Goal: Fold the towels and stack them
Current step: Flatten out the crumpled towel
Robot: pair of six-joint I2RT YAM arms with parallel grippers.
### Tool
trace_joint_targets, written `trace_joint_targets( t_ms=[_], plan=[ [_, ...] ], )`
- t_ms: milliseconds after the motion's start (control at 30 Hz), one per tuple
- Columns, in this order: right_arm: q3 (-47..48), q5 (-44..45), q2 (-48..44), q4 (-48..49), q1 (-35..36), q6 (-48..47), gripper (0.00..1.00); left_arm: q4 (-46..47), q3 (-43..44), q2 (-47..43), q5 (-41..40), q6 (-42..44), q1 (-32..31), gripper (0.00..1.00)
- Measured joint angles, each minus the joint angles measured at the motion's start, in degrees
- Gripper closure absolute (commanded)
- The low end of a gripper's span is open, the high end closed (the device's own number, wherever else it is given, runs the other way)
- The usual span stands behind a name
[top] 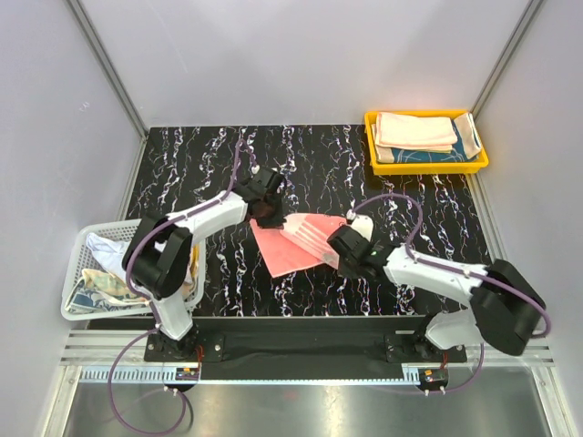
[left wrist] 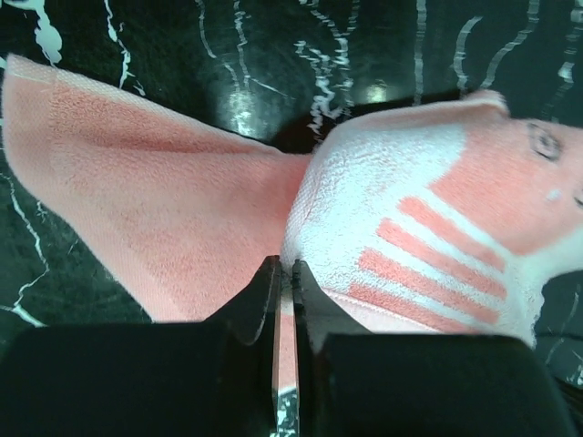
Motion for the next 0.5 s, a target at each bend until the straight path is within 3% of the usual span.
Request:
trace_joint_targets(
  t_ms=[333,500],
  plan=[
    [17.31,6.05,-13.99,-16.55,0.02,-6.21,1.00,-5.75,0.50,-15.91,-3.56,1.66,-3.72,1.00],
    [26.67,8.94,-16.50,-21.79,0.02,-10.32,1.00,-10.82,5.77,-24.81,-8.48,2.21,-7.98,1.00]
  ],
)
